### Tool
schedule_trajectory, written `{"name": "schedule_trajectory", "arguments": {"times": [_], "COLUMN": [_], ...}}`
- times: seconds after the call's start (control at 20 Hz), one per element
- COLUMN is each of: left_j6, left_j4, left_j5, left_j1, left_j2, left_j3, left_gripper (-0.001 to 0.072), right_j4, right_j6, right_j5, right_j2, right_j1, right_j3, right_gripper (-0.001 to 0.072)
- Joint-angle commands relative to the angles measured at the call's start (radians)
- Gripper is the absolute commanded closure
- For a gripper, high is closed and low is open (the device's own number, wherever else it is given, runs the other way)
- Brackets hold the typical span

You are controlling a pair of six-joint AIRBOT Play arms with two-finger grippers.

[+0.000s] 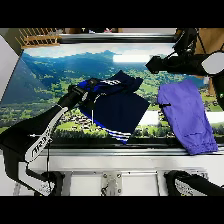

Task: Fold the clothes and pants, and hang the long-sleeved shirts on hangers.

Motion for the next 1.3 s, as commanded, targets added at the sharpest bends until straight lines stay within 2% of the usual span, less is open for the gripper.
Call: {"name": "schedule_trajectory", "arguments": {"times": [0.0,0.1,0.2,0.3,0.45,0.6,0.75,1.0,1.25], "left_j6": [-0.009,-0.009,-0.005,-0.003,0.045,0.049,0.049,0.048,0.048], "left_j4": [-0.003,-0.005,-0.079,-0.251,-0.541,-0.694,-0.714,-0.739,-0.739], "left_j5": [-0.054,-0.122,-0.132,-0.127,-0.112,-0.107,-0.103,-0.097,-0.096], "left_j1": [0.005,0.018,0.048,0.109,0.229,0.329,0.377,0.399,0.399], "left_j2": [0.0,0.013,0.062,0.138,0.261,0.338,0.369,0.377,0.377], "left_j3": [0.08,0.137,0.138,0.089,-0.035,-0.142,-0.221,-0.267,-0.267], "left_gripper": [0.0686,0.0686,0.0687,0.0687,0.0687,0.0686,0.0687,0.0687,0.0687], "right_j4": [0.0,-0.01,-0.059,-0.071,-0.071,-0.024,0.189,0.383,0.398], "right_j6": [0.0,0.0,0.001,0.007,0.143,0.231,0.204,0.15,0.129], "right_j5": [0.017,0.065,0.164,0.28,0.372,0.229,0.054,-0.108,-0.19], "right_j2": [0.005,0.016,0.034,0.062,0.083,0.053,-0.036,-0.183,-0.224], "right_j1": [-0.009,-0.022,-0.054,-0.103,-0.179,-0.185,-0.13,0.083,0.211], "right_j3": [0.0,0.0,-0.011,-0.08,-0.31,-0.567,-0.705,-0.706,-0.671], "right_gripper": [0.0059,0.0059,0.006,0.006,0.0059,0.0058,0.0058,0.0059,0.0062]}}
